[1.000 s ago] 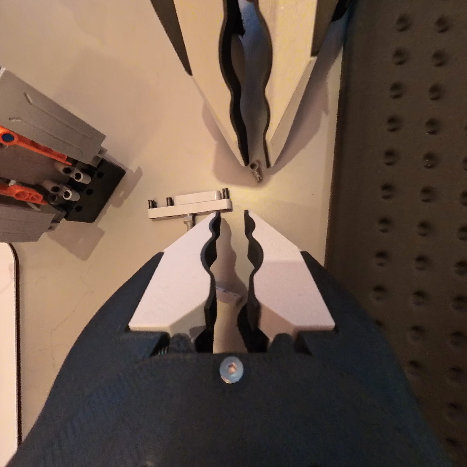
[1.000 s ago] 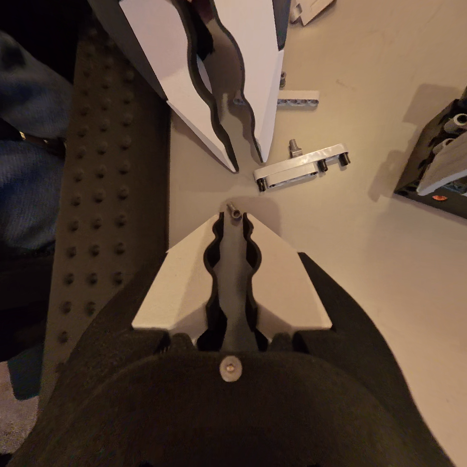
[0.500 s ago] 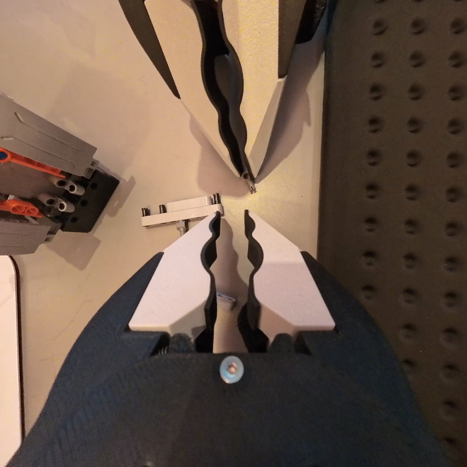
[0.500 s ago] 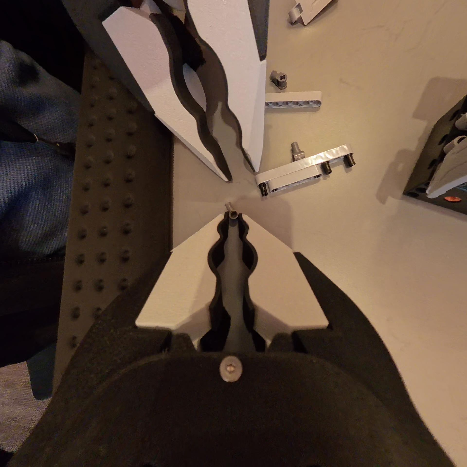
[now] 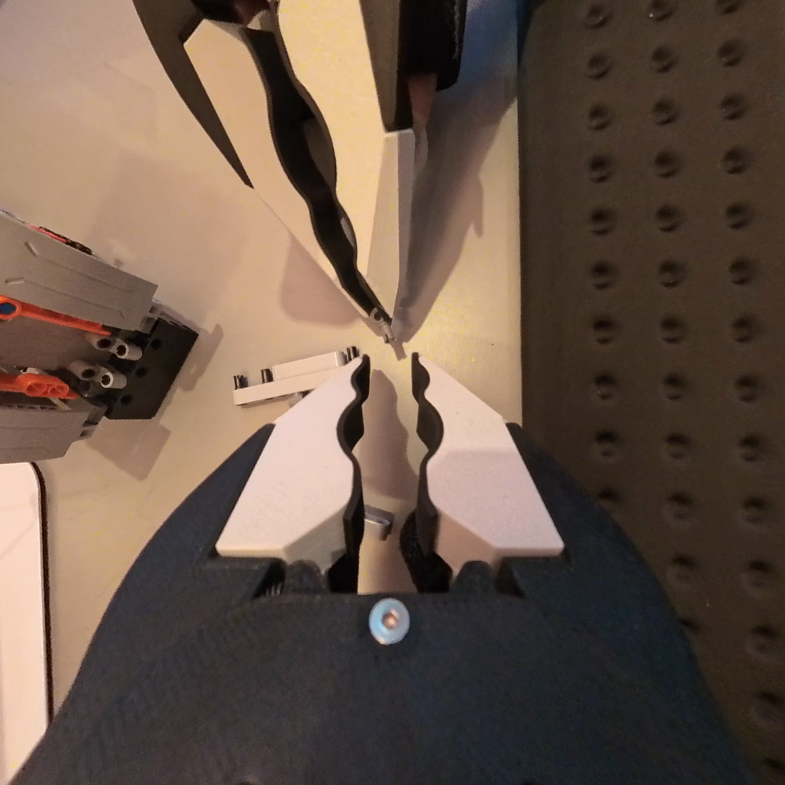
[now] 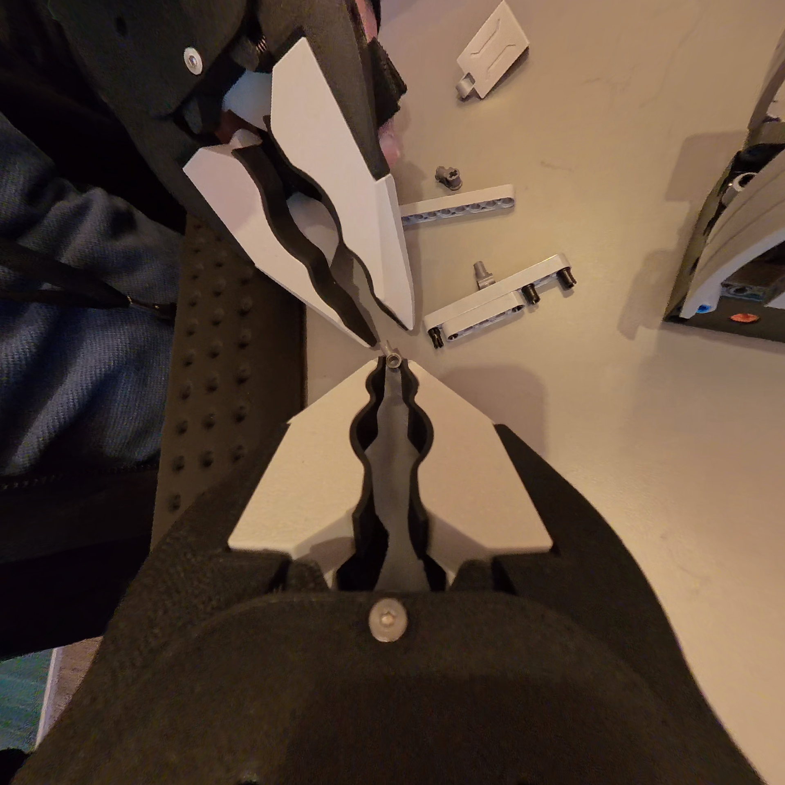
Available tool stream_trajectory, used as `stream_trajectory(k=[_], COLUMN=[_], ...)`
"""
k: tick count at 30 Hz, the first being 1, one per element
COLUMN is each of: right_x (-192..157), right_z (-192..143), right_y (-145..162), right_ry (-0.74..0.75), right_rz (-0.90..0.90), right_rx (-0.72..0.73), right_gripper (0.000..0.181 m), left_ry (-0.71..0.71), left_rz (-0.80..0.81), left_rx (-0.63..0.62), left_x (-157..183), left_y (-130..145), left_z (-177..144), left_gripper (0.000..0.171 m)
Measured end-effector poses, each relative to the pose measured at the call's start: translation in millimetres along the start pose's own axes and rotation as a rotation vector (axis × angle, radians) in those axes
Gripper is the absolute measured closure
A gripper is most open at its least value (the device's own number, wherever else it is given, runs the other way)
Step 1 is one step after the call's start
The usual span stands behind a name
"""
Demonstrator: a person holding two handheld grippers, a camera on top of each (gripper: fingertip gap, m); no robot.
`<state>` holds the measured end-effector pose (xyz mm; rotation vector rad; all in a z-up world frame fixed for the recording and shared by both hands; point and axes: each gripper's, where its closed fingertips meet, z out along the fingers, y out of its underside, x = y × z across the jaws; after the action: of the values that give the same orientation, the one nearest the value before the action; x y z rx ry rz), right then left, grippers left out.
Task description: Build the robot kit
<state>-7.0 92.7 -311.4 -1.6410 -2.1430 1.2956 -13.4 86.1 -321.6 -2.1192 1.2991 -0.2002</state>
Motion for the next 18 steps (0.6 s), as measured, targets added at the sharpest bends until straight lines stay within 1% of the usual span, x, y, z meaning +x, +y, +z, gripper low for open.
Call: stream_trajectory(k=[5,8,12,18], right_x=[3.0,3.3,4.8,5.2], right_z=[-0.5,1.2,4.0,5.5], right_y=[2.3,8.3,11.5,12.8], right_ry=[0.008,0.01,0.028,0.043], right_rz=[0.028,0.039,0.028,0.003], right_rx=[-0.01,-0.044,-0.07,-0.08], right_gripper=[0.177,0.177,0.177,0.172], left_ry=[-0.016,-0.052,-0.056,-0.04], left_rz=[0.012,0.01,-0.027,-0.038], left_rx=[-0.02,-0.024,-0.017,-0.041], left_x=[-4.2,-14.1,-22.3,-21.3], left_y=[5.6,10.4,14.8,20.3], left_z=[-0.1,-7.3,-13.6,-7.9], left_gripper=[0.156,0.155,0.155,0.153])
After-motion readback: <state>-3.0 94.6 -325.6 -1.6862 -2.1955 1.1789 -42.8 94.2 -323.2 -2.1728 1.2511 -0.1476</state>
